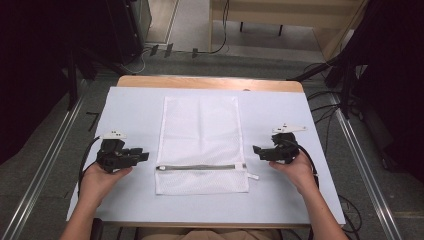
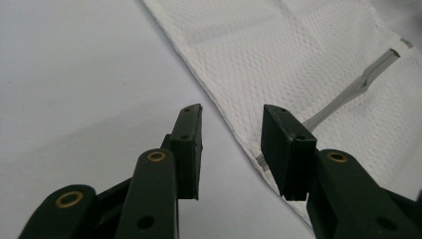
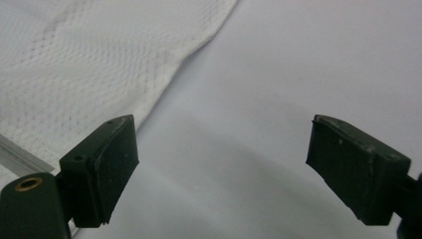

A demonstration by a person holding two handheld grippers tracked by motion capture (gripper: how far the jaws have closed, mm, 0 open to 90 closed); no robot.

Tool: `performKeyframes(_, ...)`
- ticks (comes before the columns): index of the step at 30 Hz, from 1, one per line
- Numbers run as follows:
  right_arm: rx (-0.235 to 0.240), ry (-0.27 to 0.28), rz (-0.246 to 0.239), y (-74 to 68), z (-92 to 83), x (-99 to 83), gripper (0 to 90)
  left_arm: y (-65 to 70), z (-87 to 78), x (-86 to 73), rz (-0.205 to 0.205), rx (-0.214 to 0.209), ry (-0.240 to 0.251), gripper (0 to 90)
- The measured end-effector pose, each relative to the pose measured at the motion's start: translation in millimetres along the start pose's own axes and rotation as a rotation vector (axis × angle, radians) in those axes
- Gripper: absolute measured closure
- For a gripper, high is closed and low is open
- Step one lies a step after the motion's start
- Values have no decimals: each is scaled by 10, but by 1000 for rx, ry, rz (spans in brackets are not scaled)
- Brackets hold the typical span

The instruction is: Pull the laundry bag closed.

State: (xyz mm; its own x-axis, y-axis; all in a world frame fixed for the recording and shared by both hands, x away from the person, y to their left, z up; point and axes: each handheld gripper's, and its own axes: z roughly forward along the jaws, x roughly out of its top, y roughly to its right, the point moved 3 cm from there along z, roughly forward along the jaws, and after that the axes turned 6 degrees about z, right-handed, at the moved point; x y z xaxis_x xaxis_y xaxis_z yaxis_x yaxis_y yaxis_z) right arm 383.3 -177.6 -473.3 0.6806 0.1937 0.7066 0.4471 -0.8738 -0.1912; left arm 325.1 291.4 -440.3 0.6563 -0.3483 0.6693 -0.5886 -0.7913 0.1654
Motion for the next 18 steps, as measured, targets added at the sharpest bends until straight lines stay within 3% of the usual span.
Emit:
performKeyframes(4, 44, -14, 14, -23, -25, 5, 135, -19, 0, 9, -29, -32, -13, 582)
performKeyframes(7, 28, 7, -7, -42, -49, 24, 163, -50, 19, -6, -63, -62, -43, 503)
performKeyframes(9, 24, 7, -16, -42, -48, 23, 182, -66, 20, -23, -49, -50, -41, 499)
performKeyframes(18, 42, -11, -34, -66, -44, 10, 335, -87, 31, -23, -77, -56, -29, 439)
